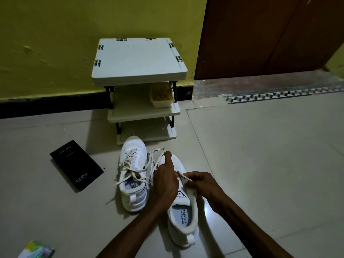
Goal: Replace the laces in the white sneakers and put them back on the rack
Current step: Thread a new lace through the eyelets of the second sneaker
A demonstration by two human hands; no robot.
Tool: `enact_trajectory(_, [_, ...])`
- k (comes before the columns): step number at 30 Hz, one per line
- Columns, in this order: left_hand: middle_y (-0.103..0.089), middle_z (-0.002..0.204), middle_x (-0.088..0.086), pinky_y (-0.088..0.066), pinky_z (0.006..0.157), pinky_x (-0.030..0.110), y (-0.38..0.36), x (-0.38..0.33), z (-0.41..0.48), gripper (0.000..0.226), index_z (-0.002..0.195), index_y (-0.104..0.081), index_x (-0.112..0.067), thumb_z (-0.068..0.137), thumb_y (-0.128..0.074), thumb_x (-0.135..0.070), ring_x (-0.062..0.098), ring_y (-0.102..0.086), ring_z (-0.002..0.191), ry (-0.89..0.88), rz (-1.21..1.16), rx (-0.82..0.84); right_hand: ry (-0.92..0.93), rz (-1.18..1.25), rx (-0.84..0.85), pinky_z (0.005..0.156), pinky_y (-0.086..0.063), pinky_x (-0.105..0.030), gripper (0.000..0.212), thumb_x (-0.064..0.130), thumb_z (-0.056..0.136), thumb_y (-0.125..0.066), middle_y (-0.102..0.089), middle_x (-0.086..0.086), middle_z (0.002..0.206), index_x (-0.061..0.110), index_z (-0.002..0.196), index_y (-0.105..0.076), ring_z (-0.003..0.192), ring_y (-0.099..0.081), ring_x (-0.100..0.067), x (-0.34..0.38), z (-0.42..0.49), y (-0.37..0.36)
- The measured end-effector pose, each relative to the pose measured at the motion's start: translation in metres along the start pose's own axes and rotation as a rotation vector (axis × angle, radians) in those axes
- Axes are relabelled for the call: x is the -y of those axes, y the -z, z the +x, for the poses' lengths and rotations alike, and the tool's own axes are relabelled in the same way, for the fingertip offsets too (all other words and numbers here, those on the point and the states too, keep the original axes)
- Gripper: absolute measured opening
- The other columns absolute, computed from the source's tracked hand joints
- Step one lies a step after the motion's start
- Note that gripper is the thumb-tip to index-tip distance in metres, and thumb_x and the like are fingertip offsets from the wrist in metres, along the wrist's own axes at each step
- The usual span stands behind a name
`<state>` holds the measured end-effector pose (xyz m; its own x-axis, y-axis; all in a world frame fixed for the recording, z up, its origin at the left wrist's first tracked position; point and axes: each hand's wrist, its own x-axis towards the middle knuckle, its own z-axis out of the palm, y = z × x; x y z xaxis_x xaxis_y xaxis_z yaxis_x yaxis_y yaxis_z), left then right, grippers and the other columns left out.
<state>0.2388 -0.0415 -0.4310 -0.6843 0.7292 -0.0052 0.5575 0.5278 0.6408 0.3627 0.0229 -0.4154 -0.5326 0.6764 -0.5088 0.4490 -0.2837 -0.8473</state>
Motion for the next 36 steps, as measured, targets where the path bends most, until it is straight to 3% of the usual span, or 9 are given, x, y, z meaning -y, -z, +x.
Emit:
enact_trajectory(6, [-0.066,0.095,0.004,-0.039,0.064,0.03,0.003,-0.006,-0.002,0.055,0.13,-0.029,-0.02,0.085,-0.059,-0.006,0.026,-0.063,0.09,0.027,0.046,0.054,0.078,-0.037,0.014,0.075,-0.055,-0.02,0.03,0.001,0.083,-0.06,-0.076,0.003,0.09,0.022,0.093,-0.078,0.087,-0.07,-0.008,-0.001,-0.003,0.0])
enact_trajectory(10, [-0.064,0.083,-0.001,-0.04,0.063,0.033,0.001,0.002,-0.003,0.039,0.111,-0.033,-0.026,0.086,-0.056,-0.006,0.022,-0.062,0.082,0.046,-0.15,0.017,0.102,0.019,0.003,0.072,-0.054,-0.022,0.032,-0.005,0.081,-0.057,-0.076,-0.005,0.088,0.017,0.09,-0.079,0.079,-0.069,-0.01,-0.002,-0.005,0.001])
enact_trajectory(13, [-0.064,0.075,-0.005,-0.048,0.069,0.036,-0.001,0.011,-0.003,0.042,0.101,-0.033,-0.03,0.083,-0.059,-0.003,0.016,-0.062,0.078,0.075,-0.275,0.043,0.139,-0.058,-0.053,0.076,-0.055,-0.028,0.032,-0.001,0.081,-0.057,-0.076,0.002,0.085,0.021,0.086,-0.079,0.085,-0.07,-0.013,-0.005,-0.002,-0.004])
enact_trajectory(20, [-0.065,0.08,-0.004,-0.043,0.065,0.034,-0.001,0.0,-0.01,0.052,0.115,-0.035,-0.024,0.076,-0.056,0.003,0.019,-0.061,0.081,0.048,-0.162,-0.01,0.198,-0.131,-0.026,0.073,-0.054,-0.017,0.026,0.005,0.09,-0.06,-0.075,0.01,0.096,0.021,0.099,-0.078,0.091,-0.07,-0.006,-0.006,0.0,-0.001])
enact_trajectory(27, [-0.066,0.082,0.0,-0.043,0.065,0.034,-0.001,-0.003,-0.011,0.052,0.115,-0.036,-0.024,0.075,-0.062,-0.003,0.024,-0.063,0.083,0.09,-0.167,-0.05,0.283,-0.298,-0.066,0.082,-0.055,-0.021,0.027,0.009,0.091,-0.059,-0.072,0.007,0.106,0.019,0.109,-0.075,0.094,-0.067,-0.003,-0.005,0.0,-0.003])
enact_trajectory(32, [-0.065,0.077,-0.006,-0.048,0.066,0.034,-0.005,0.0,-0.01,0.059,0.117,-0.036,-0.025,0.072,-0.066,-0.002,0.019,-0.064,0.078,0.134,-0.189,-0.078,0.33,-0.472,-0.065,0.075,-0.039,0.001,0.028,0.01,0.089,-0.06,-0.071,0.003,0.113,0.016,0.114,-0.074,0.105,-0.063,-0.008,-0.01,0.009,-0.004])
enact_trajectory(36, [-0.068,0.078,-0.006,-0.051,0.073,0.036,-0.007,0.01,-0.007,0.055,0.121,-0.044,-0.025,0.077,-0.068,-0.004,0.018,-0.066,0.083,0.135,-0.267,-0.069,0.237,-0.339,0.031,0.081,-0.053,-0.022,0.022,0.026,0.095,-0.056,-0.075,0.008,0.099,0.023,0.102,-0.077,0.091,-0.068,-0.007,-0.003,0.008,0.004])
